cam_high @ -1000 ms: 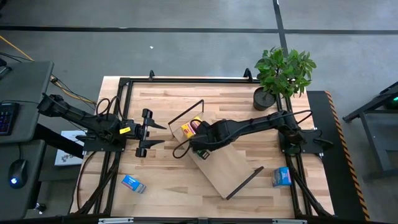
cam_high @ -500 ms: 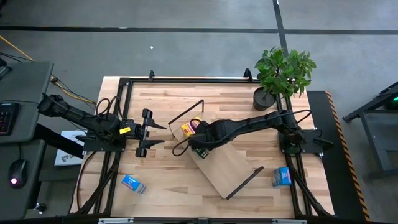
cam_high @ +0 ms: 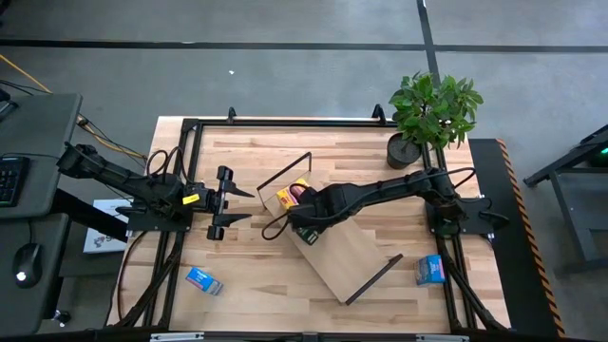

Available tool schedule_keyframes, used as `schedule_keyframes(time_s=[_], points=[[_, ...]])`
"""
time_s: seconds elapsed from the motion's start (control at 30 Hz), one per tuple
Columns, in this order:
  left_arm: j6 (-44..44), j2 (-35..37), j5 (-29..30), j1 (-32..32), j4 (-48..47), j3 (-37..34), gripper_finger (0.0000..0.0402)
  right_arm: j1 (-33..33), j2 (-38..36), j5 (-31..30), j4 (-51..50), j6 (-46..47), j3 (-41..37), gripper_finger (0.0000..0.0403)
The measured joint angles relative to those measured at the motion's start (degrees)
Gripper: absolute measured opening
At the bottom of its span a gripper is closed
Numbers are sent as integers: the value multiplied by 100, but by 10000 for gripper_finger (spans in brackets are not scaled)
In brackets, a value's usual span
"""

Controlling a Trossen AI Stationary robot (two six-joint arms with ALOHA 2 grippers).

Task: Stack cereal on shelf
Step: Put the green cereal box aligned with the other green cereal box on the shelf on the shelf

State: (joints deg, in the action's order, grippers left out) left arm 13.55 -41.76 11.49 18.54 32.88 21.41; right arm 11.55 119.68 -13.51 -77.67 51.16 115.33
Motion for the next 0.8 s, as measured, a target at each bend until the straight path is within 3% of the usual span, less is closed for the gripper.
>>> schedule_keyframes(time_s=[0.4, 0.6, 0.8], points=[[0, -1, 0, 0, 0, 0, 207, -6, 0, -97, -41, -131, 0, 212], [-1, 1, -1, 1, 0, 0, 207, -20, -15, 47, -89, -370, 22, 220], [-1, -1, 0, 0, -5, 0, 207, -31, -17, 23, -758, -401, 453, 220]])
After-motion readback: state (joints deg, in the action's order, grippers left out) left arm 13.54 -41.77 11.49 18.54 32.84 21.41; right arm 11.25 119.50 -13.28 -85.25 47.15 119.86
